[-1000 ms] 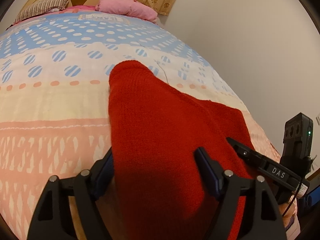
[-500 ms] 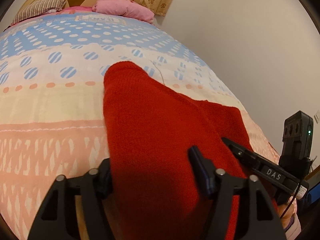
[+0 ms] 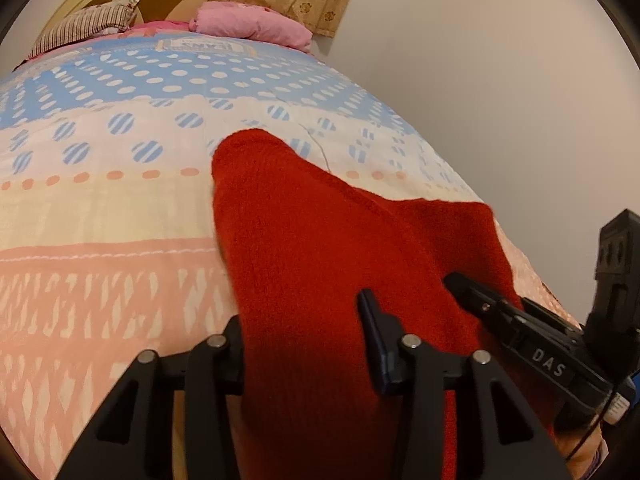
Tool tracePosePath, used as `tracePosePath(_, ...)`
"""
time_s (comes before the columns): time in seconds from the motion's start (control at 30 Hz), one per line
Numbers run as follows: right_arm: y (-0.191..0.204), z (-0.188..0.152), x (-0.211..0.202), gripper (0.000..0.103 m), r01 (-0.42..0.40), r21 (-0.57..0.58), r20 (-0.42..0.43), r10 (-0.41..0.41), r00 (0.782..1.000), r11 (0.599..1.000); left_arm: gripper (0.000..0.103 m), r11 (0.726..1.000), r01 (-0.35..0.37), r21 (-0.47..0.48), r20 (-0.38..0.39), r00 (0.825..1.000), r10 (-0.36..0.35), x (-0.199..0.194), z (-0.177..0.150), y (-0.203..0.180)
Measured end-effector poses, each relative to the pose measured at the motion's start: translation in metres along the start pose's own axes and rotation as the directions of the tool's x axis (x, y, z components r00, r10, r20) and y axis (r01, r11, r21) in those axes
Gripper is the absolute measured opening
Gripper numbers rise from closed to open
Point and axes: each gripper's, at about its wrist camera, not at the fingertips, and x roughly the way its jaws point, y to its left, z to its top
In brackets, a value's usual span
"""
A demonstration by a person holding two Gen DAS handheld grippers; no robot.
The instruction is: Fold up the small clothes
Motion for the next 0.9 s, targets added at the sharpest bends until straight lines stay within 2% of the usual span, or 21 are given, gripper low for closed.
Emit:
tracePosePath(0.1,0.008,-0.004,-0.019,0.031,0.005,0.008,0.033,-0.005,0.999,1.0,0.039,0.999,-0.026,0.042,0.005,1.0,0.026,-0.014,-0.003,-0.008)
tracePosePath(0.2,0.018,-0.009,-0.047,0.031,-0.027,0.022,0.084,0.025,0.996,0.999,0.038,0.999,-0.024,0.042,0.005,1.0,0.024,-0.029,-0.007,-0.01)
tracePosePath(0.47,0.063,-0.027,-0.109,0.031,-0.054,-0.027,0.164,0.058,0.985,0.998,0.035,0.993,-0.076,0.09,0.046,0.996,0.072,-0.072,-0.019,-0.021)
tracePosePath(0.6,0.074,-0.035,-0.135,0.031,-0.068,-0.019,0.191,0.071,0.979,0.997,0.035,0.995,-0.058,0.078,0.058,0.997,0.053,-0.097,-0.024,-0.02)
tracePosePath(0.77,0.082,-0.05,-0.166,0.031,-0.104,0.015,0.214,0.099,0.972,0.994,0.034,0.99,-0.077,0.116,0.076,0.995,0.069,-0.119,-0.035,-0.027)
tracePosePath(0.9,0.092,-0.065,-0.187,0.031,-0.101,0.012,0.221,0.096,0.97,0.995,0.034,0.988,-0.074,0.133,0.083,0.995,0.063,-0.136,-0.048,-0.032)
